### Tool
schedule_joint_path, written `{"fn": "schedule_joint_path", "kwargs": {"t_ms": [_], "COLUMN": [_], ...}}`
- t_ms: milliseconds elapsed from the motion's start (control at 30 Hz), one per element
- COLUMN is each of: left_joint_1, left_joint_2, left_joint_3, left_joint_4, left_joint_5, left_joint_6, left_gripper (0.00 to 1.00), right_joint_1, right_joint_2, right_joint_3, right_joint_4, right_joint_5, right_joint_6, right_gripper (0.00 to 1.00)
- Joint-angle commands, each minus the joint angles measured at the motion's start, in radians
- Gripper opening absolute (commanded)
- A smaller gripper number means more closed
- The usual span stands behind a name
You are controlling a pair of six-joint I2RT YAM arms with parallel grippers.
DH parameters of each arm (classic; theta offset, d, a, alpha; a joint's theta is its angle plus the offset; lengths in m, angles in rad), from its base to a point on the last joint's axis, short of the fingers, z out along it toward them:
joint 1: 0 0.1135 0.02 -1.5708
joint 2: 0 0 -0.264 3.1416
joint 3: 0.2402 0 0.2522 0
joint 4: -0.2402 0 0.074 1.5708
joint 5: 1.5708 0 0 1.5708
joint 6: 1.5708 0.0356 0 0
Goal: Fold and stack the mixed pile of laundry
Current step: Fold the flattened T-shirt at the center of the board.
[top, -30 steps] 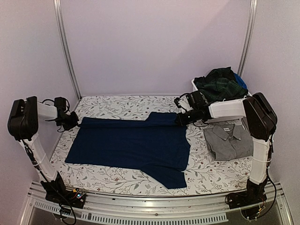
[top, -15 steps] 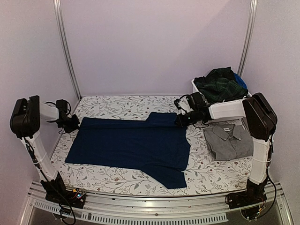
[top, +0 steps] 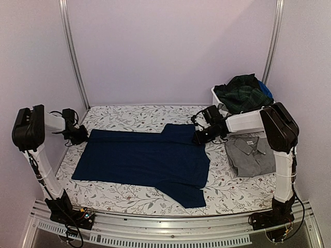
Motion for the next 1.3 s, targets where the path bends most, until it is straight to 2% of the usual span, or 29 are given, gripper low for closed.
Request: {"fn": "schedule_joint_path", "kwargs": {"t_ms": [0,67,233,367,567,767,1100,1267], "left_joint_1": [0.006,0.006,-0.014,-0.106,-0.256,-0.431,-0.628,-0.673], "left_joint_2": [-0.029,-0.066,-0.135,-0.131,-0.034,0.184,0.673,0.764], "left_joint_3": [0.006,0.005,0.036,0.126,0.33,0.603,1.213,1.299], "left_joint_4": [-0.053,-0.054,-0.025,0.022,0.016,-0.003,-0.247,-0.273], "left_joint_5": [-0.043,-0.047,0.005,0.031,0.08,0.129,0.164,0.162], "left_joint_6": [0.0,-0.003,0.007,0.086,0.169,0.254,0.306,0.302], "left_gripper": [0.31,0.41,0.47,0.58,0.63,0.64,0.64,0.64], "right_joint_1": [-0.008,-0.019,-0.038,-0.062,-0.08,-0.082,-0.083,-0.083], "right_joint_2": [-0.013,-0.055,-0.121,-0.058,0.117,0.259,0.332,0.332], "right_joint_3": [0.034,0.032,0.111,0.261,0.5,0.592,0.58,0.562], "right_joint_4": [-0.083,-0.083,-0.081,-0.118,-0.17,-0.187,-0.196,-0.198], "right_joint_5": [0.045,0.015,-0.028,-0.024,0.021,0.017,0.094,0.106], "right_joint_6": [-0.014,-0.013,-0.013,-0.016,-0.016,-0.01,-0.01,-0.007], "right_gripper": [0.32,0.41,0.53,0.54,0.53,0.52,0.51,0.51]}}
